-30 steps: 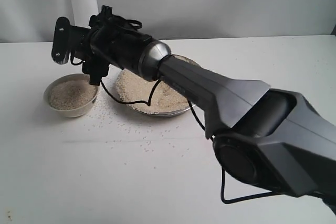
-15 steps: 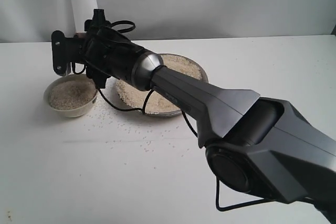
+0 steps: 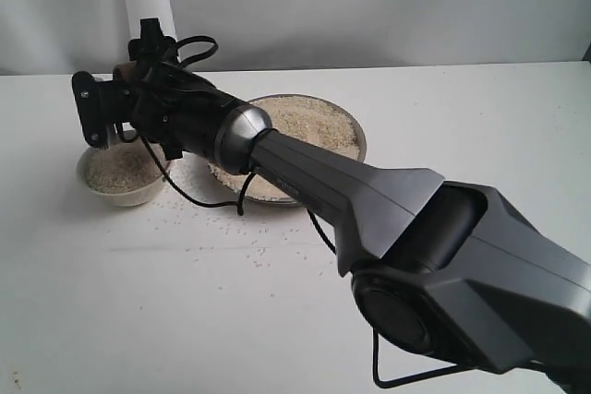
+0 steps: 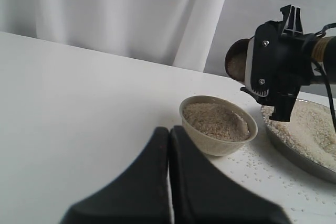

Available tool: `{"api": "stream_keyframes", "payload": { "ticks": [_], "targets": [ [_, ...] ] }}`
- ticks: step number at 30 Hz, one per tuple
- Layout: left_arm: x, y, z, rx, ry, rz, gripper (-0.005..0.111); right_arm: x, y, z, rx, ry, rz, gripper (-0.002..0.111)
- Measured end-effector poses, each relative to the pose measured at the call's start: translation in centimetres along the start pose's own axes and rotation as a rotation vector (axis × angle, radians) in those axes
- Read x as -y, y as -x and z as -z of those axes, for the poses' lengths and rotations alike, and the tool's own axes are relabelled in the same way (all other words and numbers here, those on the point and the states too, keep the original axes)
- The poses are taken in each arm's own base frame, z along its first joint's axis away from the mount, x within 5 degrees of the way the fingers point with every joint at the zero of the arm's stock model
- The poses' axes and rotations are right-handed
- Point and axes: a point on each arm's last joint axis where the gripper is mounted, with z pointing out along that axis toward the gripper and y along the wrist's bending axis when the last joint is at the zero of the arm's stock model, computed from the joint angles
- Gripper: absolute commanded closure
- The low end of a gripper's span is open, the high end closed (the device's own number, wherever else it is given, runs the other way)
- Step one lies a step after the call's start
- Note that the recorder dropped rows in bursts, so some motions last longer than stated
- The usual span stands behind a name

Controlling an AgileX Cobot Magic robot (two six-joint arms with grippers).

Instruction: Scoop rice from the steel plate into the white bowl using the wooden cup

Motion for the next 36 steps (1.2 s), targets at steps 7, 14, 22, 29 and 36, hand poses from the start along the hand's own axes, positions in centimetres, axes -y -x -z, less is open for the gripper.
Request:
{"api": "stream_keyframes", "payload": {
  "ticks": [7,14,22,29,36],
  "targets": [
    [0.0,0.0,0.0,0.000,0.000,0.000,0.107,-1.7,0.7,-0.6,-0.009,0.005,0.064,0.108],
    [0.0,0.0,0.0,0.000,0.000,0.000,0.107,-1.4,0.5,-0.6,-0.029,-0.032,0.129,0.108],
    [0.0,0.0,0.0,0.000,0.000,0.000,0.107,-1.4,0.5,-0.6,-0.031,-0.033,0.212,0.108],
    [0.0,0.0,0.0,0.000,0.000,0.000,0.107,-1.3,0.5,-0.6,-0.033,-0.032,0.295,0.108],
    [0.0,0.0,0.0,0.000,0.000,0.000,0.107,-1.4,1.0,-0.4,-0.030,-0.037,0.372,0.108]
  ]
}}
